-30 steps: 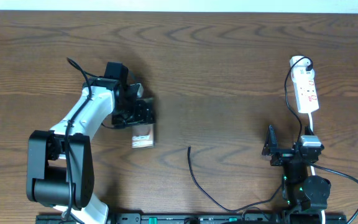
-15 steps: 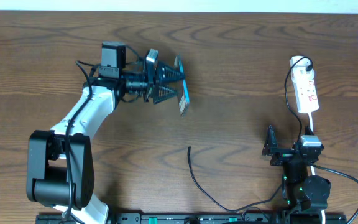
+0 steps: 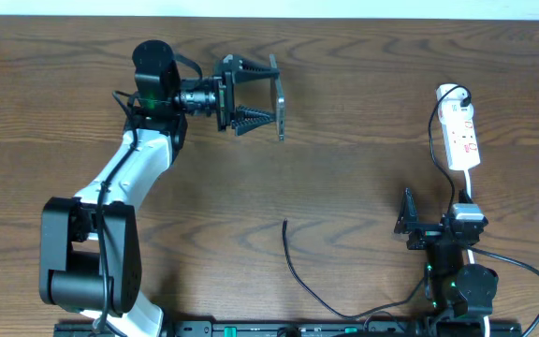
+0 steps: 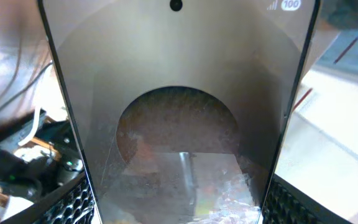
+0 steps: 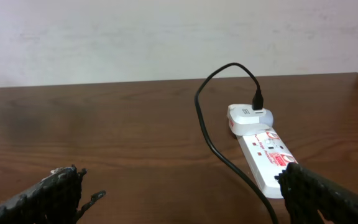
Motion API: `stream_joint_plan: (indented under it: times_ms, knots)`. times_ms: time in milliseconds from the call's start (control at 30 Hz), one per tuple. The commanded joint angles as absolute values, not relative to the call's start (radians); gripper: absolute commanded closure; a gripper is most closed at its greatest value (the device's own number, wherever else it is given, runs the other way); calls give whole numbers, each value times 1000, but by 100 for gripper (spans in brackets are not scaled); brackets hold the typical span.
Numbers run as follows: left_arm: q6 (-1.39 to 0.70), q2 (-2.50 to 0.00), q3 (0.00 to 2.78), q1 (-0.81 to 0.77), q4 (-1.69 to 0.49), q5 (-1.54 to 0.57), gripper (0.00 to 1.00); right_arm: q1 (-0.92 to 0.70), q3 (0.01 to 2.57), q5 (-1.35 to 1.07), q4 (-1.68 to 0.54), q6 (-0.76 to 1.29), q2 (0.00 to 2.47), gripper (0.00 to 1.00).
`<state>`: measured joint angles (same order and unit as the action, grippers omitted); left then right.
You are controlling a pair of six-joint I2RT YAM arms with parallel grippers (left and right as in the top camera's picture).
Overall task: Plug charger to phone and switch on socket
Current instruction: 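Lift the phone with the left gripper and raise it upright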
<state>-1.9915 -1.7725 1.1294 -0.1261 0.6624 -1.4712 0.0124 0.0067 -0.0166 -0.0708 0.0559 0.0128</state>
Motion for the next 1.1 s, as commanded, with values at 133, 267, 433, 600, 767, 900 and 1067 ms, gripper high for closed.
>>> stream_joint_plan:
  times_ms: [133,267,433,600,767,900,1067]
  knots:
    - [-2088,-1742,1151,-94,675,-1493,93,4,6,-10,-75,44,12,1]
    - [-2088,-1742,1151,-94,675,-1492,92,4,6,-10,-75,44,12,1]
    - [-2088,-1742,1151,-94,675,-1476,92,4,6,-10,-75,44,12,1]
    - [-2088,-1742,1151,-87,656,-1463,92,4,6,-10,-75,44,12,1]
    - [-2088,-1742,1151,-61,589,-1462,93,4,6,-10,-75,44,12,1]
    - [-2088,-1742,1151,-43,583,-1457,93,4,6,-10,-75,44,12,1]
    - [-2088,-1742,1151,-35,583,-1454,93,4,6,-10,-75,44,12,1]
